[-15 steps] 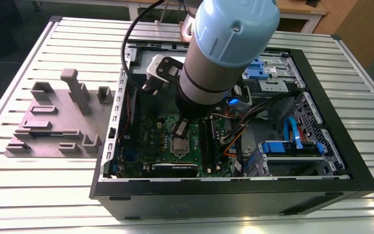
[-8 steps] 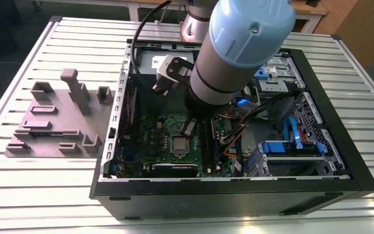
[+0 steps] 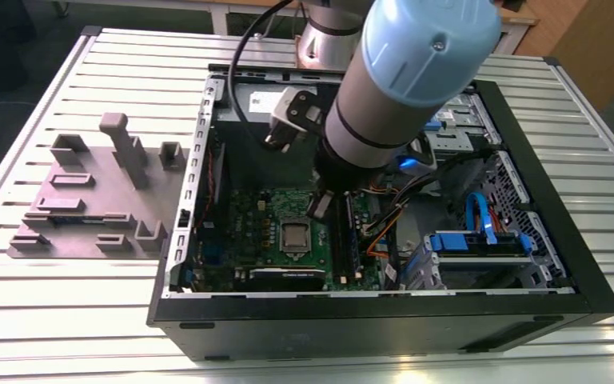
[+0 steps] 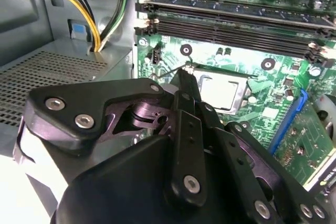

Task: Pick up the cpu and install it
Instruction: 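Install the first cpu locking lever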

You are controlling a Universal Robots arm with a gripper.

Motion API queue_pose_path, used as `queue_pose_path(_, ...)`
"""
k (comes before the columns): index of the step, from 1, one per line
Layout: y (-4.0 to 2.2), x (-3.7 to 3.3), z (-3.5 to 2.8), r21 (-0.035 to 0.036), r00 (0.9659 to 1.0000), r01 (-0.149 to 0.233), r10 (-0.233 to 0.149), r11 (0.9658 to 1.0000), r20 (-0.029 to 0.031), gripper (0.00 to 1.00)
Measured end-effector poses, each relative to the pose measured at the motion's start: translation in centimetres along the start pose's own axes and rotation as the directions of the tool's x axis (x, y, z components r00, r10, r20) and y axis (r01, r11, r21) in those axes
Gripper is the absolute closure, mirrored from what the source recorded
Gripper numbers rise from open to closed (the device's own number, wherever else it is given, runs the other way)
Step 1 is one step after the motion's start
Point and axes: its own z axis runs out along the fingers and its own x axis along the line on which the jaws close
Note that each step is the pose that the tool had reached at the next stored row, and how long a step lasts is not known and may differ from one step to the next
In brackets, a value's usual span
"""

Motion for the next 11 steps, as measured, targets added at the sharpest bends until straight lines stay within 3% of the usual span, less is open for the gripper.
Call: queue_pose_path(11, -0.06, -1.49, 0.12, 0.0000, 1.0000, 0.000, 0.000, 1.0000, 0.0000, 0.90)
